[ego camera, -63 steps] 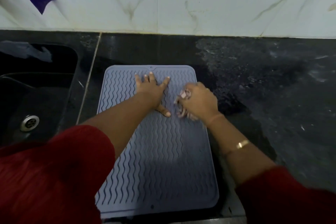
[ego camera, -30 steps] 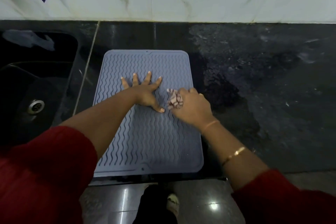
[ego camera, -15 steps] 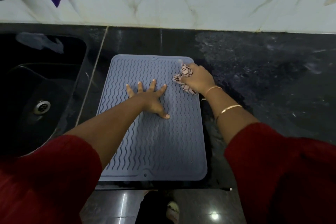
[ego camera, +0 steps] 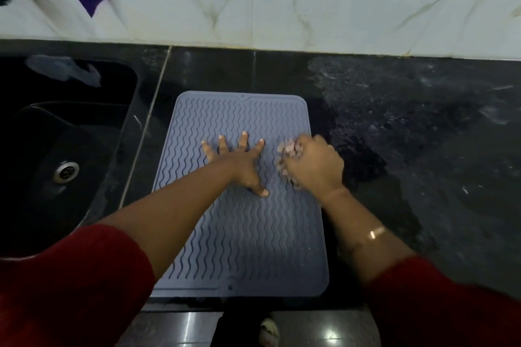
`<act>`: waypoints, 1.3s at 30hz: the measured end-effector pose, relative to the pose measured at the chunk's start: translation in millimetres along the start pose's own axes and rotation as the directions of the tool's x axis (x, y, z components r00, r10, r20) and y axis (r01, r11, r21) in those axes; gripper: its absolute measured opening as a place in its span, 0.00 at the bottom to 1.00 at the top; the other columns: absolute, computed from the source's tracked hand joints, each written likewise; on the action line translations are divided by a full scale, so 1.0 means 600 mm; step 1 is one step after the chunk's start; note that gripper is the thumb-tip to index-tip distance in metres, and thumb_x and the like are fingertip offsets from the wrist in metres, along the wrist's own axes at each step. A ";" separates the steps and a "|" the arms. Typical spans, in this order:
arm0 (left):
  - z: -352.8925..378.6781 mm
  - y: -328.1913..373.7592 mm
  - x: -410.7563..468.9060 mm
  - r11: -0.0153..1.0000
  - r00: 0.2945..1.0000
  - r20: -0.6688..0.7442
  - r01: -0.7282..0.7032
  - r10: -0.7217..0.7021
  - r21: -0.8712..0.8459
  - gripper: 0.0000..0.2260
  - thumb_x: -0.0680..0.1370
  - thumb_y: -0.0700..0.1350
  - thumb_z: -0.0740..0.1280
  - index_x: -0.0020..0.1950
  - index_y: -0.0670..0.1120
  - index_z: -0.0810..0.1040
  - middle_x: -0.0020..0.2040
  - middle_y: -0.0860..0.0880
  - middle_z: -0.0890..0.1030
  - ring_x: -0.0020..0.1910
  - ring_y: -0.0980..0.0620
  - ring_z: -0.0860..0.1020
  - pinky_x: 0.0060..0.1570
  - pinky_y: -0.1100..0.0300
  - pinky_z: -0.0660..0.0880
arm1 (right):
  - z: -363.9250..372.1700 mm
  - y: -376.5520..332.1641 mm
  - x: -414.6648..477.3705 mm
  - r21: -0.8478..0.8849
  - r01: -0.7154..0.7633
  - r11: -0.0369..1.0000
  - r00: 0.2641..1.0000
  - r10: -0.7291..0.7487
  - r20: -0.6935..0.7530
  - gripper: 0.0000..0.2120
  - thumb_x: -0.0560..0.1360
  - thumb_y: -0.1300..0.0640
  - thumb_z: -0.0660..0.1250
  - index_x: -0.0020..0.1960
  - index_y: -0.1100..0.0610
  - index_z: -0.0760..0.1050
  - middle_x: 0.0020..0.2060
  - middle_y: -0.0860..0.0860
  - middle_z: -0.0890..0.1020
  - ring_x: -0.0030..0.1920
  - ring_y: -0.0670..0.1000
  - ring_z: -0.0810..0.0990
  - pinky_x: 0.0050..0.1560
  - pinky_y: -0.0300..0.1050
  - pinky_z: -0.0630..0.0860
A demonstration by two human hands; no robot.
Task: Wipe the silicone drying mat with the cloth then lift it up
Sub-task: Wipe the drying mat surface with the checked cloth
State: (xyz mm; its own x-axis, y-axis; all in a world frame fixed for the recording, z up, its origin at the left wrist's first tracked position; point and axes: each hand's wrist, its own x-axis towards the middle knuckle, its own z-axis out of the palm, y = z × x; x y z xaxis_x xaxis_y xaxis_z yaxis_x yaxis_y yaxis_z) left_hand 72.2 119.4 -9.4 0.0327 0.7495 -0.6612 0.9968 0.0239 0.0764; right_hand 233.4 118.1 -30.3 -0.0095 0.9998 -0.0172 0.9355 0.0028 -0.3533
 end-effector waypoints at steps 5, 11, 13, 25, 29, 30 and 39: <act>0.001 -0.004 0.008 1.000 1.000 0.027 -0.007 0.007 0.003 0.53 0.67 0.67 0.69 0.74 0.62 0.32 0.75 0.52 0.29 0.72 0.35 0.30 0.64 0.28 0.31 | -0.004 -0.013 0.181 0.153 -0.078 0.985 0.997 0.079 -0.002 0.19 0.75 0.48 0.65 0.62 0.56 0.70 0.59 0.61 0.72 0.58 0.64 0.74 0.53 0.53 0.73; 0.005 -0.011 0.013 1.000 0.999 0.027 -0.020 0.020 -0.011 0.52 0.66 0.69 0.68 0.73 0.63 0.30 0.74 0.53 0.27 0.71 0.37 0.27 0.63 0.29 0.29 | 0.003 -0.008 0.112 0.084 -0.061 0.995 0.998 0.063 -0.014 0.21 0.74 0.44 0.64 0.62 0.55 0.70 0.54 0.61 0.74 0.54 0.63 0.75 0.50 0.52 0.73; 0.007 -0.011 0.013 1.000 0.999 0.026 -0.022 0.022 -0.007 0.53 0.66 0.69 0.68 0.73 0.63 0.30 0.74 0.53 0.27 0.71 0.36 0.27 0.63 0.29 0.29 | 0.006 0.004 0.045 0.056 -0.073 0.996 0.997 0.074 -0.012 0.21 0.73 0.41 0.64 0.59 0.54 0.71 0.50 0.59 0.75 0.50 0.61 0.77 0.46 0.51 0.74; -0.002 -0.005 0.013 0.996 0.999 0.030 -0.024 0.021 0.085 0.53 0.67 0.69 0.68 0.73 0.61 0.29 0.75 0.51 0.28 0.72 0.33 0.30 0.65 0.30 0.30 | 0.002 -0.036 0.255 -0.026 -0.016 1.000 1.000 0.016 0.002 0.17 0.75 0.53 0.64 0.63 0.55 0.70 0.60 0.62 0.71 0.60 0.65 0.71 0.53 0.53 0.73; -0.003 -0.004 0.012 0.995 0.999 0.031 -0.013 0.010 0.103 0.53 0.67 0.70 0.67 0.73 0.61 0.29 0.75 0.51 0.28 0.72 0.33 0.30 0.65 0.31 0.29 | 0.002 -0.022 0.215 0.004 -0.025 1.000 0.998 0.025 0.049 0.17 0.74 0.48 0.64 0.59 0.54 0.72 0.58 0.62 0.72 0.57 0.65 0.74 0.51 0.52 0.73; -0.002 -0.003 0.012 0.994 0.999 0.033 -0.008 0.005 0.105 0.53 0.67 0.70 0.66 0.73 0.61 0.29 0.74 0.51 0.27 0.72 0.33 0.30 0.65 0.31 0.29 | 0.002 -0.016 0.181 0.019 -0.022 1.000 0.999 0.021 0.046 0.18 0.74 0.46 0.63 0.59 0.54 0.72 0.57 0.62 0.72 0.56 0.65 0.74 0.50 0.51 0.72; 0.003 -0.005 0.015 0.997 1.000 0.028 -0.007 0.005 0.080 0.54 0.66 0.70 0.67 0.73 0.61 0.29 0.74 0.51 0.26 0.71 0.33 0.29 0.64 0.31 0.28 | -0.010 -0.003 -0.082 -0.105 -0.067 0.992 0.993 0.077 0.092 0.22 0.74 0.42 0.63 0.65 0.50 0.67 0.56 0.55 0.70 0.55 0.58 0.74 0.45 0.48 0.74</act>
State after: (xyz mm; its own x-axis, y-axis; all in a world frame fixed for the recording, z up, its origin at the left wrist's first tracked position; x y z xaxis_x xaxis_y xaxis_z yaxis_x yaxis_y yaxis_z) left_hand 69.9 125.0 -16.7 0.0392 0.7309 -0.6814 0.9992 -0.0339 0.0211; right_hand 234.4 69.3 -23.6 0.0299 0.9910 -0.1301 0.9659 -0.0622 -0.2513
